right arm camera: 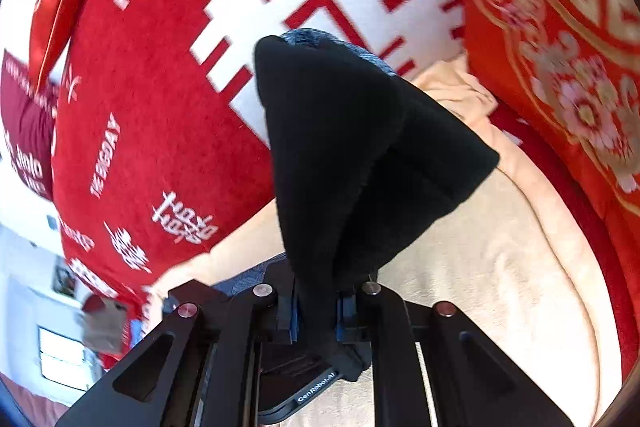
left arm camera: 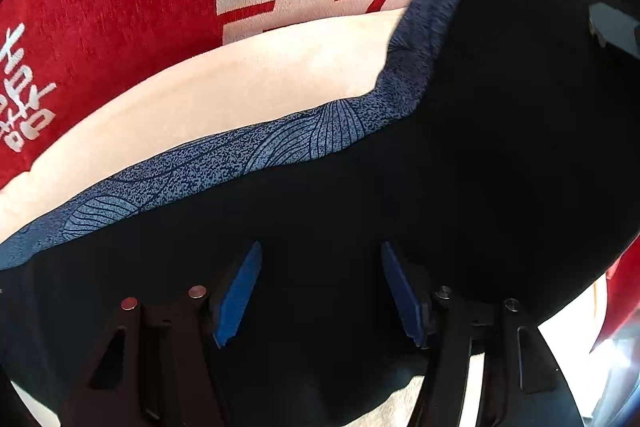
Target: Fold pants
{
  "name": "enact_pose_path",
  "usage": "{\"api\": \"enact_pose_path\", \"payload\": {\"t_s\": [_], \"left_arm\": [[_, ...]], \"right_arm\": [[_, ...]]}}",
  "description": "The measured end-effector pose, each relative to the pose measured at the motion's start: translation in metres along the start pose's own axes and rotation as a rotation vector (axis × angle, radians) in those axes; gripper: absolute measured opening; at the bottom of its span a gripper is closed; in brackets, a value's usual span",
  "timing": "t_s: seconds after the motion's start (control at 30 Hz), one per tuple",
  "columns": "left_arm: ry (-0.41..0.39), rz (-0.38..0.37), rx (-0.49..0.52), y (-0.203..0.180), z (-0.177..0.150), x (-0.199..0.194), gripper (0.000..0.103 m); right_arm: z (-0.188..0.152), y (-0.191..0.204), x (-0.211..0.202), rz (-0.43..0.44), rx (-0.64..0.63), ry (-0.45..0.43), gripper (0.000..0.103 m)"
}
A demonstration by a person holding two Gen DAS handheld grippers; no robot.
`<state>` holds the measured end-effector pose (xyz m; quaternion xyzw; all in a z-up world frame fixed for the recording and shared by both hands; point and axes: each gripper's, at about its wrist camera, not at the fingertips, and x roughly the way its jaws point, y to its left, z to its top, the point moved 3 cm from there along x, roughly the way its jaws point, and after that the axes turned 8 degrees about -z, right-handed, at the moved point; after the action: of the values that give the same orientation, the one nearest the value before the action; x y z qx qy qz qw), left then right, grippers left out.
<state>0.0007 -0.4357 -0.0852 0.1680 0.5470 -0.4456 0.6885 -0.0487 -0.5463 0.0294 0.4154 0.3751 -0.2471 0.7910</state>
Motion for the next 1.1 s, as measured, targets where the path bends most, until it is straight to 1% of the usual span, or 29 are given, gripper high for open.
{"api": "enact_pose_path", "payload": {"t_s": [0.07, 0.1, 0.2, 0.23, 0.27, 0.3, 0.33, 0.43, 0.47, 0.53, 0.57, 0.6, 0.63, 0.67, 0.7, 0.73, 0.8, 0.83, 0.87, 0.93, 1.0, 1.03, 1.1], "left_arm": [[0.015, -0.026, -0.029, 0.010, -0.001, -0.009, 0.065], [0.005, -0.027, -0.060, 0.021, -0.004, -0.019, 0.065], [-0.019, -0.005, -0.114, 0.060, -0.014, -0.049, 0.065], [-0.022, 0.010, -0.120, 0.071, -0.018, -0.057, 0.069], [-0.025, 0.038, -0.131, 0.091, -0.025, -0.068, 0.083], [-0.033, 0.063, -0.142, 0.109, -0.032, -0.080, 0.087], [-0.037, 0.082, -0.152, 0.124, -0.038, -0.088, 0.087], [-0.023, 0.153, -0.185, 0.174, -0.059, -0.110, 0.087], [-0.016, 0.188, -0.199, 0.193, -0.068, -0.117, 0.087], [-0.004, 0.234, -0.227, 0.222, -0.081, -0.126, 0.087], [0.004, 0.256, -0.245, 0.236, -0.088, -0.128, 0.087], [0.019, 0.278, -0.270, 0.253, -0.098, -0.131, 0.087], [0.029, 0.288, -0.288, 0.265, -0.110, -0.138, 0.087], [0.036, 0.296, -0.304, 0.276, -0.117, -0.141, 0.087], [0.036, 0.300, -0.311, 0.281, -0.122, -0.144, 0.087], [0.033, 0.305, -0.313, 0.286, -0.126, -0.149, 0.087], [0.038, 0.294, -0.312, 0.290, -0.130, -0.155, 0.087], [0.039, 0.280, -0.313, 0.288, -0.125, -0.152, 0.087], [0.038, 0.257, -0.312, 0.289, -0.121, -0.153, 0.087], [0.034, 0.208, -0.300, 0.282, -0.110, -0.159, 0.087], [0.018, 0.155, -0.284, 0.265, -0.102, -0.165, 0.087], [0.012, 0.135, -0.280, 0.265, -0.098, -0.166, 0.087], [0.007, 0.097, -0.262, 0.247, -0.088, -0.158, 0.087]], "right_arm": [[-0.003, 0.021, -0.001, -0.045, -0.065, -0.001, 0.014], [-0.006, 0.037, -0.001, -0.073, -0.110, -0.002, 0.014], [-0.020, 0.075, 0.006, -0.155, -0.233, 0.004, 0.015], [-0.026, 0.089, 0.010, -0.186, -0.278, 0.006, 0.016], [-0.033, 0.104, 0.018, -0.216, -0.327, 0.012, 0.017], [-0.041, 0.123, 0.028, -0.246, -0.383, 0.020, 0.017], [-0.051, 0.137, 0.038, -0.271, -0.427, 0.028, 0.018], [-0.094, 0.175, 0.072, -0.362, -0.575, 0.072, 0.022], [-0.111, 0.185, 0.086, -0.401, -0.629, 0.092, 0.024], [-0.148, 0.200, 0.116, -0.488, -0.754, 0.129, 0.029], [-0.166, 0.204, 0.130, -0.545, -0.823, 0.146, 0.031], [-0.185, 0.208, 0.142, -0.618, -0.912, 0.154, 0.033], [-0.199, 0.211, 0.147, -0.669, -0.989, 0.149, 0.036], [-0.208, 0.215, 0.146, -0.688, -1.038, 0.140, 0.041], [-0.215, 0.220, 0.138, -0.664, -1.070, 0.131, 0.043], [-0.219, 0.224, 0.129, -0.627, -1.077, 0.129, 0.044], [-0.222, 0.230, 0.107, -0.565, -1.101, 0.139, 0.048], [-0.220, 0.231, 0.098, -0.507, -1.069, 0.166, 0.048], [-0.216, 0.230, 0.090, -0.432, -0.996, 0.212, 0.048], [-0.192, 0.210, 0.081, -0.248, -0.681, 0.333, 0.048], [-0.169, 0.180, 0.079, -0.114, -0.353, 0.393, 0.048], [-0.160, 0.165, 0.081, -0.067, -0.219, 0.410, 0.048], [-0.151, 0.138, 0.087, 0.008, -0.016, 0.444, 0.048]]}}
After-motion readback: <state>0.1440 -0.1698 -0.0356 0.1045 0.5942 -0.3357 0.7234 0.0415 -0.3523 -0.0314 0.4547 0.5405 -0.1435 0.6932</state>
